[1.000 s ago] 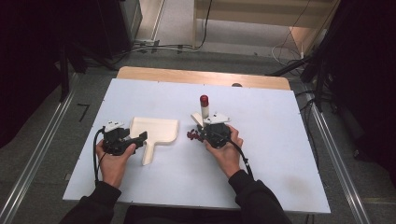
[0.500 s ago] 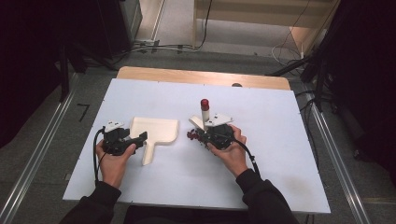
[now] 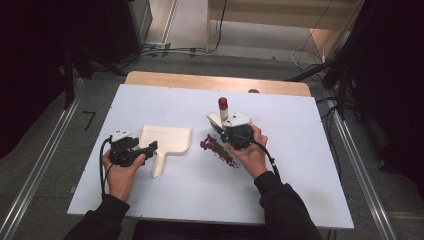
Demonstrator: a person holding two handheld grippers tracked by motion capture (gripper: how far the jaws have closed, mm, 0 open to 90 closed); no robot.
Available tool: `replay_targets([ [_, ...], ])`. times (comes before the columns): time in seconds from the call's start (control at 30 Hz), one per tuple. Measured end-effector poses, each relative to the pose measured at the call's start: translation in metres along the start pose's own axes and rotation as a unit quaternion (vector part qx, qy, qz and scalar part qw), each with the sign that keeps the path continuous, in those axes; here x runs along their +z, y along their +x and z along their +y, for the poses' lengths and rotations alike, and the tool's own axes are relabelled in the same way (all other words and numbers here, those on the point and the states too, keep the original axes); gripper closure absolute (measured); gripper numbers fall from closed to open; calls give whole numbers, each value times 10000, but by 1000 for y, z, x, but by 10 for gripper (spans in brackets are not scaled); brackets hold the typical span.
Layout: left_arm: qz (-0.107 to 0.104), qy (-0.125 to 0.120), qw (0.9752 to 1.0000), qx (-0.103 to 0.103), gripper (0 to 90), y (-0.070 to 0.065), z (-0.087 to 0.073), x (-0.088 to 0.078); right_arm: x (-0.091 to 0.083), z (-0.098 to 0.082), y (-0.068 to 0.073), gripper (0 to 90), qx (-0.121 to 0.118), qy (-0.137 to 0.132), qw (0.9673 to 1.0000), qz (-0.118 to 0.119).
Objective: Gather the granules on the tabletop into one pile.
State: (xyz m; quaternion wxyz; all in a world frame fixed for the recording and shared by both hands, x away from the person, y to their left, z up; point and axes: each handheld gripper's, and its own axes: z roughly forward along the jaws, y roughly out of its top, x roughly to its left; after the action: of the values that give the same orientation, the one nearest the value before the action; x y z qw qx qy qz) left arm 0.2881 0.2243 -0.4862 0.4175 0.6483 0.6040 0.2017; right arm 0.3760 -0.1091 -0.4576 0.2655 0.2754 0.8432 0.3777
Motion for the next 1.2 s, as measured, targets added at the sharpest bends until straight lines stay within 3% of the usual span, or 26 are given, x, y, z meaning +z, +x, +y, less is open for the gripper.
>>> replay_targets([
  [0.13, 3, 5, 10000, 4, 250, 0, 0, 0, 11, -5, -2, 643, -208, -34, 9996, 203],
  [0.23, 6, 4, 10000, -8, 250, 1, 0, 0, 10, -5, 3, 643, -311, -46, 9988, 378],
  [0.33, 11, 5, 10000, 2, 251, 1, 0, 0, 6, -4, 14, 644, -606, -4, 9961, 636],
  [0.47, 4, -5, 10000, 16, 250, 0, -1, -1, 3, -3, 18, 643, -703, -11, 9959, 573],
  [0.5, -1, -11, 10000, 2, 251, 0, -1, -1, 1, -2, 14, 643, -556, -44, 9976, 403],
  [0.57, -8, -11, 10000, 5, 251, 0, -1, -1, -3, -2, 7, 643, -285, -108, 9988, 393],
  [0.77, -3, 0, 10000, 6, 251, 1, -1, -1, -30, -11, -14, 643, 295, -390, 9954, 830],
  [0.83, -6, 13, 10000, 0, 251, 0, -1, 0, -38, -19, -19, 643, 465, -430, 9913, 1158],
  [0.97, 2, 29, 10000, 44, 251, -2, -1, 1, -46, -31, -27, 643, 570, -449, 9786, 1926],
  [1.1, 0, 38, 10000, 30, 251, -2, -1, 3, -43, -38, -26, 643, 616, -323, 9615, 2659],
  [1.2, -1, 39, 10000, 25, 251, -2, -1, 3, -34, -42, -23, 643, 558, -104, 9515, 3024],
])
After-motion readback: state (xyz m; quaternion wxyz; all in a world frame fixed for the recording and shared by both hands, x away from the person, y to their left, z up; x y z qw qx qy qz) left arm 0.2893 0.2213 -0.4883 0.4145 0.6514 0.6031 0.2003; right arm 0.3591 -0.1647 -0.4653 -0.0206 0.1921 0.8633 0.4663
